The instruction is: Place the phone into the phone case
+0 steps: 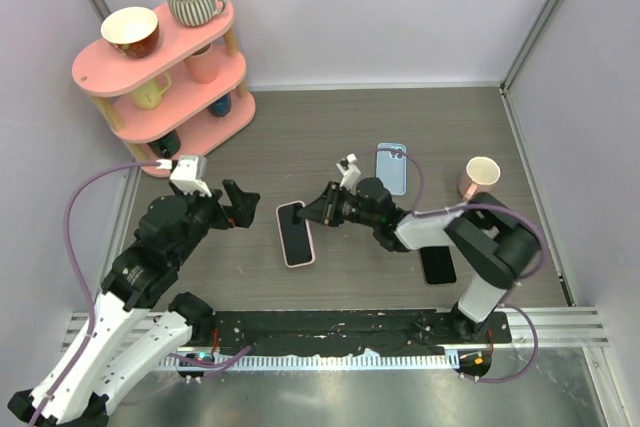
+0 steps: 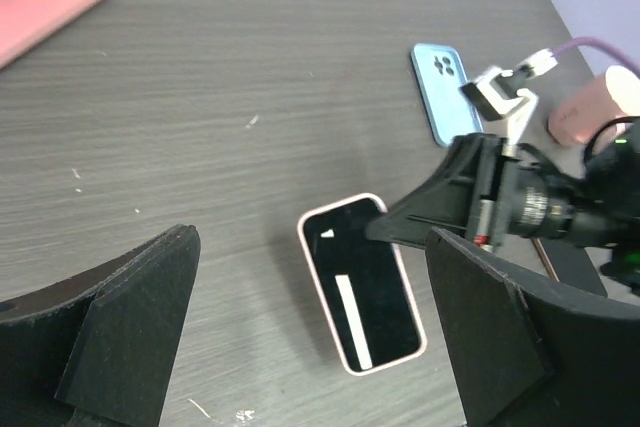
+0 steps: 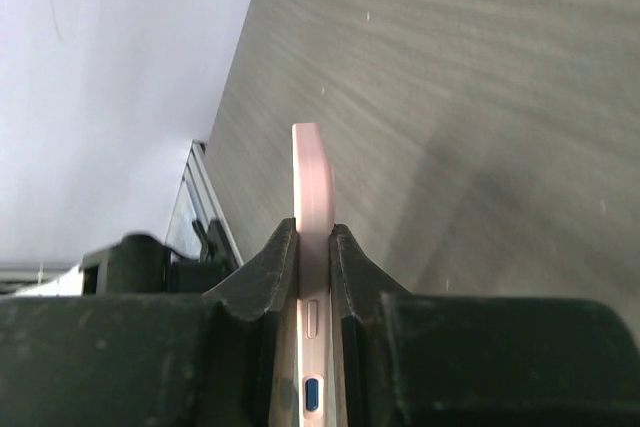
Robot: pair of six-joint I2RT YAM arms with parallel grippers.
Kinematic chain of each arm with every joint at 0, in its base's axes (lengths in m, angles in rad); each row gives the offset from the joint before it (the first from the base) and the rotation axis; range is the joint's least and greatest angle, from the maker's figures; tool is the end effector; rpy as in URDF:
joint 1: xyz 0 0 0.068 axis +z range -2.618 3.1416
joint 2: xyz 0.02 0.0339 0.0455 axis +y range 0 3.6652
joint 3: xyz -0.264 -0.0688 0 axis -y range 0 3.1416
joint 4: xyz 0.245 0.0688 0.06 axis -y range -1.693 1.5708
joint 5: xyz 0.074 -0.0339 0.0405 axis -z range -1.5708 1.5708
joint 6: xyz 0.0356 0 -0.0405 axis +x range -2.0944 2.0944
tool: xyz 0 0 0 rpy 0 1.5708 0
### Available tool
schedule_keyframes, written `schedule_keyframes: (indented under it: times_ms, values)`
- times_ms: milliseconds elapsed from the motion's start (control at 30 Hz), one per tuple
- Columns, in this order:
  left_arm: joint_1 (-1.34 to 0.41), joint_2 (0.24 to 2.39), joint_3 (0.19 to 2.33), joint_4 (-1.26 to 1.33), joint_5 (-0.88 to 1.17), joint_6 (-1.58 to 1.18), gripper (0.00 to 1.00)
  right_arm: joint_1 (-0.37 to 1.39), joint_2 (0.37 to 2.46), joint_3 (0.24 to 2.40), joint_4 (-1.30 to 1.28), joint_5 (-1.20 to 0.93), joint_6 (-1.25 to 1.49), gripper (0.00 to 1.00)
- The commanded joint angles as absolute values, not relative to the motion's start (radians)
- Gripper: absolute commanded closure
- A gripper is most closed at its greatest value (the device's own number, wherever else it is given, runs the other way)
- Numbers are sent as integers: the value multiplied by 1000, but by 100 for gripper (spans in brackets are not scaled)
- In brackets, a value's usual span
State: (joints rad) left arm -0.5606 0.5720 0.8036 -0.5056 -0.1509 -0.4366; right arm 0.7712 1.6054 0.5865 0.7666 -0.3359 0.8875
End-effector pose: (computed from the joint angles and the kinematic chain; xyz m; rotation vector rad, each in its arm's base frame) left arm 0.1111 -0.0634 0.3415 0.0090 1.8783 -0.5549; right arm 0.2162 0.2265 0.1733 -0.1503 2.0703 1.4118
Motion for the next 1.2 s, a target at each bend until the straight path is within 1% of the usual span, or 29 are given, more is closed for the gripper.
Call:
schedule_keyframes:
  times_ms: [0, 33, 67, 100, 267, 400, 433, 500, 533, 567, 600, 667, 700, 767, 800, 867, 900, 967, 1000, 1067, 1133, 1167]
  values:
    - [-558, 479, 789, -465, -261, -405, 0, 778, 1765, 796, 994, -324, 946, 99]
    - [-558, 466, 781, -457, -268, -406, 0, 776, 1839, 839, 965, -316, 950, 99]
    - [-558, 451, 775, -443, -271, -407, 0, 778, 1868, 910, 933, -296, 959, 99]
    - [-558, 436, 772, -443, -276, -407, 0, 781, 1899, 934, 904, -276, 965, 99]
    - [-558, 429, 776, -453, -298, -405, 0, 784, 2043, 1009, 867, -213, 1017, 99]
    - [-558, 442, 778, -459, -278, -422, 0, 784, 2105, 1045, 787, -196, 1044, 99]
    - [-558, 448, 778, -459, -270, -423, 0, 782, 2109, 1042, 769, -161, 1045, 98]
    - [-558, 448, 782, -456, -244, -422, 0, 782, 2105, 1043, 705, -137, 1039, 91]
    - [-558, 443, 782, -451, -233, -420, 0, 781, 2096, 1042, 674, -114, 1035, 80]
    - [-558, 440, 776, -443, -224, -419, 0, 781, 2082, 1040, 622, -104, 1032, 75]
    - [-558, 436, 773, -440, -221, -419, 0, 781, 2050, 1039, 602, -98, 1026, 67]
    - [-558, 428, 773, -440, -219, -419, 0, 778, 2007, 1035, 543, -75, 1002, 63]
    - [-558, 426, 773, -440, -225, -419, 0, 775, 1987, 1042, 447, -71, 990, 60]
    - [-558, 423, 775, -442, -230, -417, 0, 762, 1922, 1077, 333, -61, 924, 57]
    - [-558, 422, 775, -443, -230, -416, 0, 758, 1899, 1092, 189, -45, 890, 55]
    - [-558, 419, 772, -443, -229, -420, 0, 739, 1830, 1126, 47, -5, 791, 52]
    - [-558, 419, 772, -443, -224, -422, 0, 733, 1804, 1129, -86, 77, 760, 51]
    - [-558, 416, 770, -442, -221, -422, 0, 718, 1732, 1146, -237, 167, 714, 50]
    - [-558, 413, 770, -442, -221, -422, 0, 719, 1712, 1160, -405, 275, 681, 48]
    - [-558, 411, 773, -445, -229, -420, 0, 715, 1645, 1167, -521, 388, 654, 46]
    - [-558, 400, 769, -436, -224, -420, 0, 692, 1609, 1151, -633, 478, 611, 34]
    - [-558, 399, 765, -433, -213, -422, 0, 674, 1600, 1154, -670, 489, 592, 29]
